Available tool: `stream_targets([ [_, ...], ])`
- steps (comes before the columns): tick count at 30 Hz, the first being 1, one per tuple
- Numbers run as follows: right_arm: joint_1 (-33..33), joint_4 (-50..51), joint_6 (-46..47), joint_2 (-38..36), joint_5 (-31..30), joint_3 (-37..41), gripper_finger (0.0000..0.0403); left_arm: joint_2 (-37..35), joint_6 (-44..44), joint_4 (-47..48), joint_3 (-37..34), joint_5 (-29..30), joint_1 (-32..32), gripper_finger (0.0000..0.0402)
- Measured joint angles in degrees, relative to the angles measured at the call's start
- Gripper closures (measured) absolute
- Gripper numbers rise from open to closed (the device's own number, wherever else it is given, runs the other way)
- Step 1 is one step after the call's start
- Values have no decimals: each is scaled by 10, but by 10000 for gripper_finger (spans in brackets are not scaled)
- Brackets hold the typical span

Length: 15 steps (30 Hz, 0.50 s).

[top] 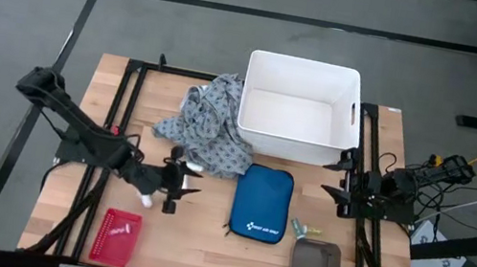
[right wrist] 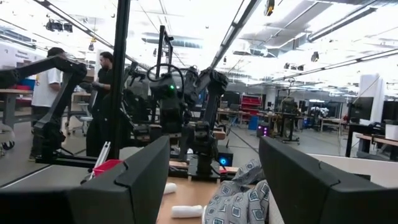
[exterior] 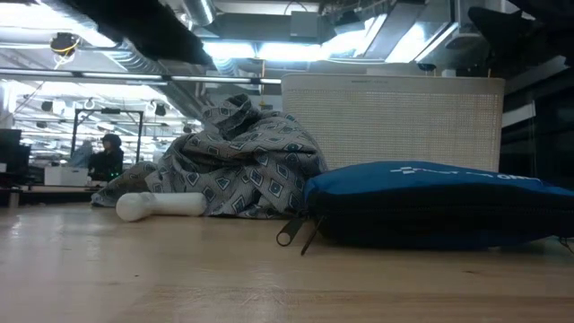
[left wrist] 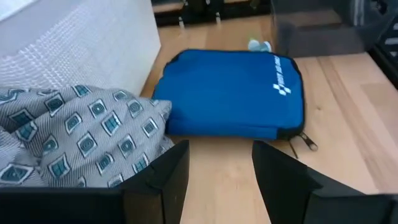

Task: Pick & Place Medicine items
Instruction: Put the blue pill bottle into the red bin

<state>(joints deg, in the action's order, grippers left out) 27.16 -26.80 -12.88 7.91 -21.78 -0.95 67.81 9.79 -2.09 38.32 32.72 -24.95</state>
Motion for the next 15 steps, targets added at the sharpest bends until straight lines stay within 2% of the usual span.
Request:
stream_targets([
  [6,-1,1,-17,0,-22,0,154,-1,-51,-135,-53,-56,47,229],
  [10,-8,0,-31,0,-32,0,154,-1,-78,-198,-78,-60,59,229],
  [15,-19,0,-40,0,-33,0,154,-1,-93,-209,-85,-68,59,229],
])
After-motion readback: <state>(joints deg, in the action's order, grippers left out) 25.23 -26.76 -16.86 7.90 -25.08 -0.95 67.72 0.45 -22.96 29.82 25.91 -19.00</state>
